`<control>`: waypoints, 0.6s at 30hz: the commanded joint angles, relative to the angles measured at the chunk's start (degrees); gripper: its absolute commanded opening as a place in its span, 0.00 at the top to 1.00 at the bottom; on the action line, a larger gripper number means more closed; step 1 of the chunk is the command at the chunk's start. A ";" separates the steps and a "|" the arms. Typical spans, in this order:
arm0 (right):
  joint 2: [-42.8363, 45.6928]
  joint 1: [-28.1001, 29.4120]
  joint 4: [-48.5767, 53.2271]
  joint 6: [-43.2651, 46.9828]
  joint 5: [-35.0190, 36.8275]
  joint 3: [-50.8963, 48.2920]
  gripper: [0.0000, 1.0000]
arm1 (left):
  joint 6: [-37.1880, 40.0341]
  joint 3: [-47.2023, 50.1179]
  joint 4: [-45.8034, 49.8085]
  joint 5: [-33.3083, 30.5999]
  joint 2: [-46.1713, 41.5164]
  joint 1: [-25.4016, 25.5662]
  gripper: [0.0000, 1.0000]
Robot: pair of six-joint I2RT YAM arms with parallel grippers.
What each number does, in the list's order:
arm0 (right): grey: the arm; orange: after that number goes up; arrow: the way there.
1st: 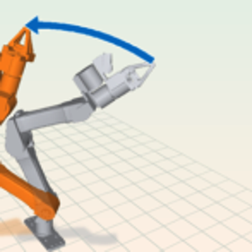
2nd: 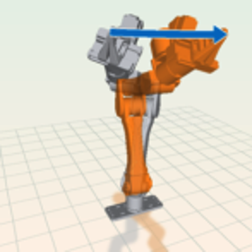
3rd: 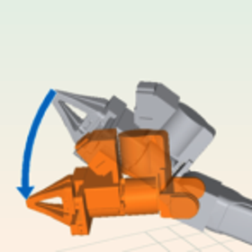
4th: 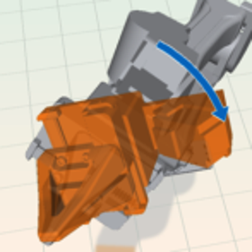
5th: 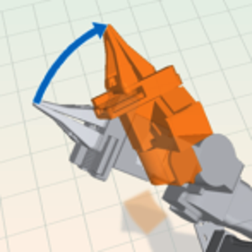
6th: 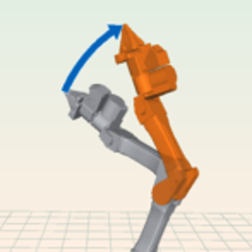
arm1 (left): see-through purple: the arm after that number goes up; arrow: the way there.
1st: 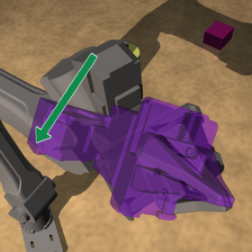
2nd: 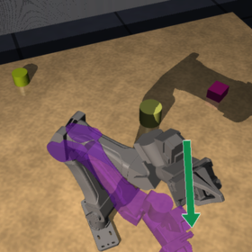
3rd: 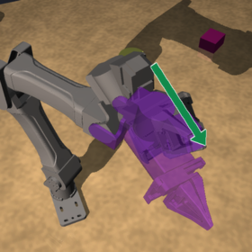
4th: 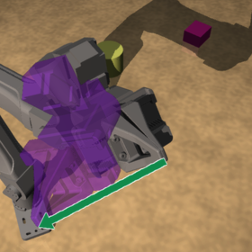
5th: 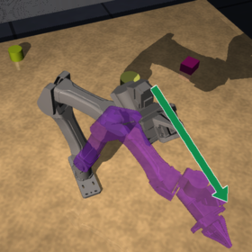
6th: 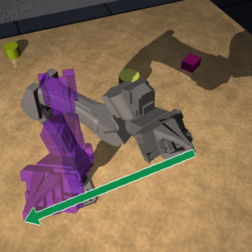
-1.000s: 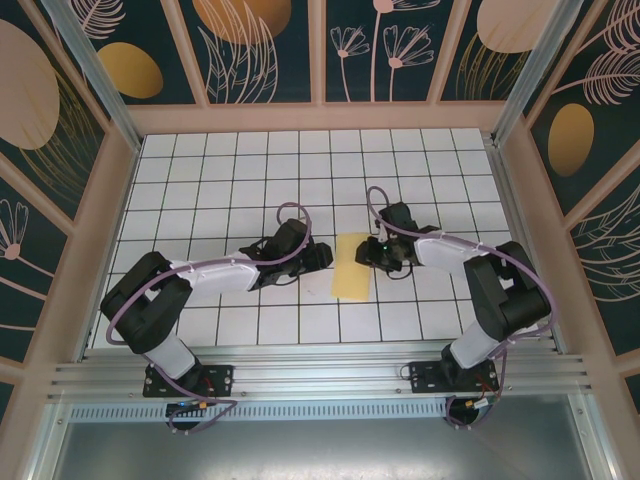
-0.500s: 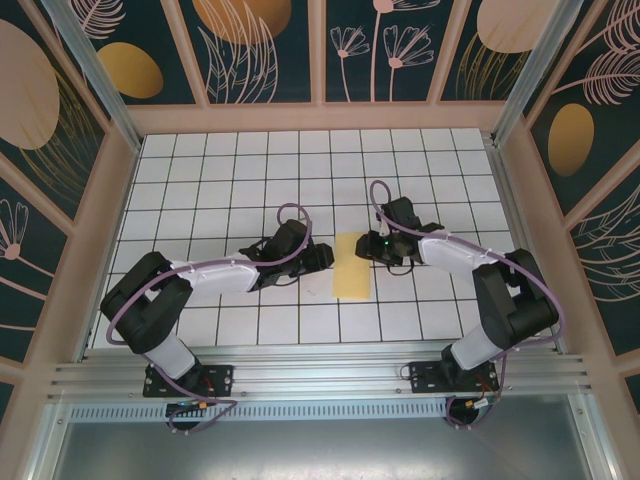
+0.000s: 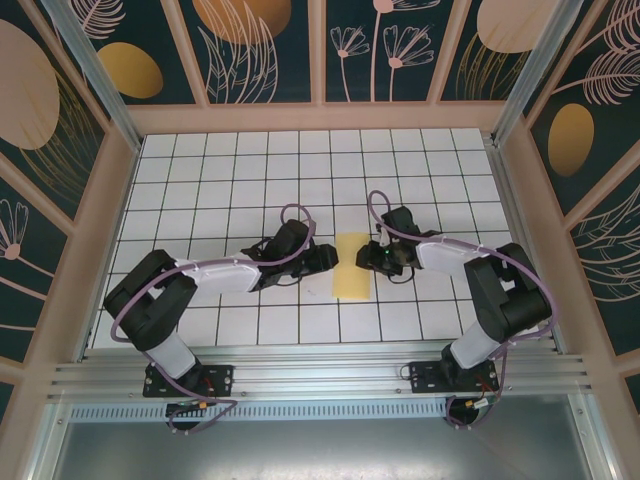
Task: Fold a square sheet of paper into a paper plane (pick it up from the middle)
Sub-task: Fold the triangle a second time at the center of the table.
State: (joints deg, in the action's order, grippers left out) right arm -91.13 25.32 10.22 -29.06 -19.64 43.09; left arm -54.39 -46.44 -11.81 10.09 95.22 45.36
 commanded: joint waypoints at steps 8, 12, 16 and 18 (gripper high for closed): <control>1.69 -1.85 -2.07 -0.62 -2.31 -2.03 0.59 | -1.34 -0.68 -1.93 2.39 2.07 -0.23 0.49; 4.41 -1.74 -1.07 -0.56 -2.35 -0.74 0.59 | -1.51 -0.85 -2.17 2.57 2.38 -0.20 0.49; 4.88 -1.50 -2.04 -1.03 -3.92 -1.04 0.58 | -1.60 -1.32 -2.50 3.03 2.61 -0.19 0.48; 4.42 -1.49 -2.84 -1.18 -4.70 -1.59 0.58 | -1.80 -1.36 -2.76 3.28 2.63 -0.25 0.48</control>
State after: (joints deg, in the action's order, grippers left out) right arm -87.50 23.77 8.21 -29.26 -22.65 41.74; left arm -55.27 -46.50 -13.10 12.14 97.27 45.36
